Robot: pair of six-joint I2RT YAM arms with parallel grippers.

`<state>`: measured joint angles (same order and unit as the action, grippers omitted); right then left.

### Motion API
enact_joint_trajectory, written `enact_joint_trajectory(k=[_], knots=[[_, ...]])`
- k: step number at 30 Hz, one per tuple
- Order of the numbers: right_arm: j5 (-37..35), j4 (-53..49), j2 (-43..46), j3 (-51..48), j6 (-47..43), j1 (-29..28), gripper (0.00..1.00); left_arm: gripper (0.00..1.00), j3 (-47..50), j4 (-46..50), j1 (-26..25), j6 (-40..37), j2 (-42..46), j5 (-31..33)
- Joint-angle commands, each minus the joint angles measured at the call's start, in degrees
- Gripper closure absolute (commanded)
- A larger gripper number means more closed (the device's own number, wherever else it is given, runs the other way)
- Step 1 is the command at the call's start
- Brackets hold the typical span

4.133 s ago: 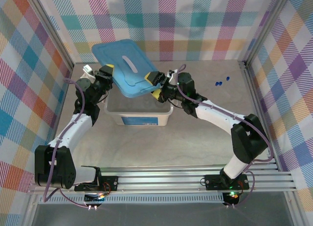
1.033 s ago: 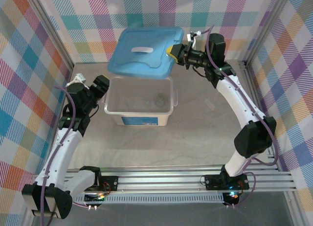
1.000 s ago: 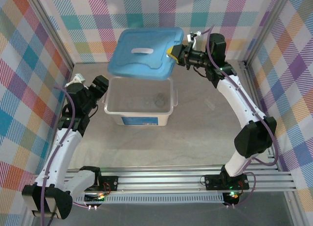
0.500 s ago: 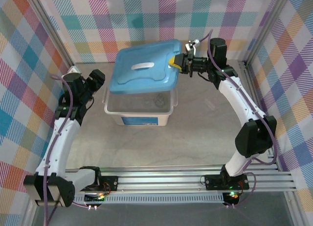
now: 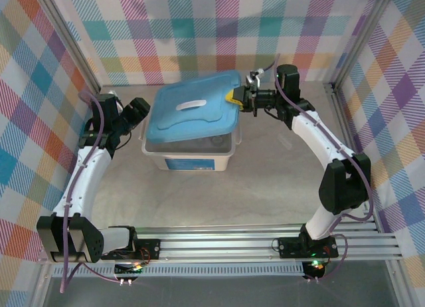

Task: Organize the chemistry lab equipment

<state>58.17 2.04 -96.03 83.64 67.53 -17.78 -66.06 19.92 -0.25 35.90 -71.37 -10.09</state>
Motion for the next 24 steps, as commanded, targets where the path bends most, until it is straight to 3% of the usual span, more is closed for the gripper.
enact_joint_trajectory(k=[1, 24], knots=[[1.33, 5.67, 1.85, -0.56, 1.16, -1.00, 1.00, 0.24, -0.41, 1.63, 0.78, -1.78, 1.10, -1.25], [0.04, 7.27, 0.52, -5.18, 1.03, -3.04, 1.00, 0.26, 3.04, 0.30, 0.95, -0.74, 3.34, -4.03]])
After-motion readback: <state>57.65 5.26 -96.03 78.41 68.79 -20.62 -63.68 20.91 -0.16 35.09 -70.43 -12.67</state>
